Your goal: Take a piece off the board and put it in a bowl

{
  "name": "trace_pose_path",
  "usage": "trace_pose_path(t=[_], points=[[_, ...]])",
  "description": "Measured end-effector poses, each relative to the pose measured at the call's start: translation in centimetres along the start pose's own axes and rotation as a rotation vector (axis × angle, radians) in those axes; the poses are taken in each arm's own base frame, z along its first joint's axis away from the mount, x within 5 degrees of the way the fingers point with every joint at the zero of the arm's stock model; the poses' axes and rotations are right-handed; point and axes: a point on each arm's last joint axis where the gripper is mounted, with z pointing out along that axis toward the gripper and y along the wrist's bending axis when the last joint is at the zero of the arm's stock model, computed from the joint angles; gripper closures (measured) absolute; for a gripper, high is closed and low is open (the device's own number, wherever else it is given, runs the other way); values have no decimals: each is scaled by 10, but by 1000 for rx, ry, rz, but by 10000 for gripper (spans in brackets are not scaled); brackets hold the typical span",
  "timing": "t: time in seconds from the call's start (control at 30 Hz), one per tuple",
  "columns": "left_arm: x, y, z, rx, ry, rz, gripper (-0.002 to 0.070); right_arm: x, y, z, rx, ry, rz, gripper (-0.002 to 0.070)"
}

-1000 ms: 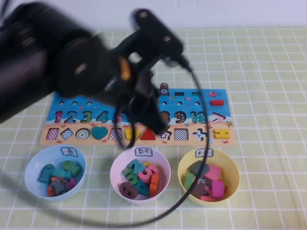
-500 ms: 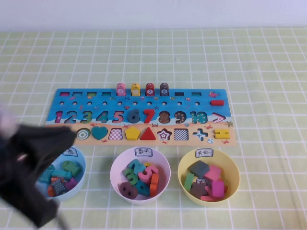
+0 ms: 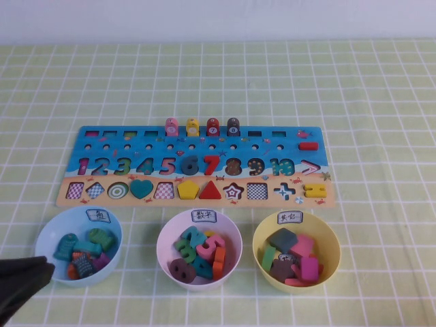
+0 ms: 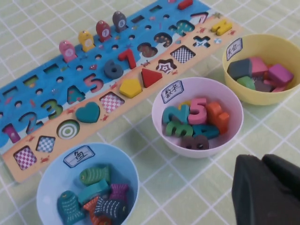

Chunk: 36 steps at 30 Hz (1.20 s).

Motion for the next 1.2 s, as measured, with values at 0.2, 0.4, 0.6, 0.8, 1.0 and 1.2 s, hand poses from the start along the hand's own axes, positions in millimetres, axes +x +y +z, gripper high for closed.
trace_pose_path(t=[0.2, 0.4, 0.6, 0.8, 1.0, 1.2], points=[[13, 3, 16, -53, -23, 57, 678, 0, 0, 0, 0, 0, 0, 694], [45, 7, 49, -136, -198, 20, 678, 0, 0, 0, 0, 0, 0, 694], [83, 12, 66, -241, -423, -17, 678, 0, 0, 0, 0, 0, 0, 694], [108, 15, 61, -353, -468, -56, 678, 0, 0, 0, 0, 0, 0, 694], [122, 16, 55, -430, -504, -87, 678, 0, 0, 0, 0, 0, 0, 694], [129, 14, 51, -443, -511, -125, 678, 0, 0, 0, 0, 0, 0, 694]])
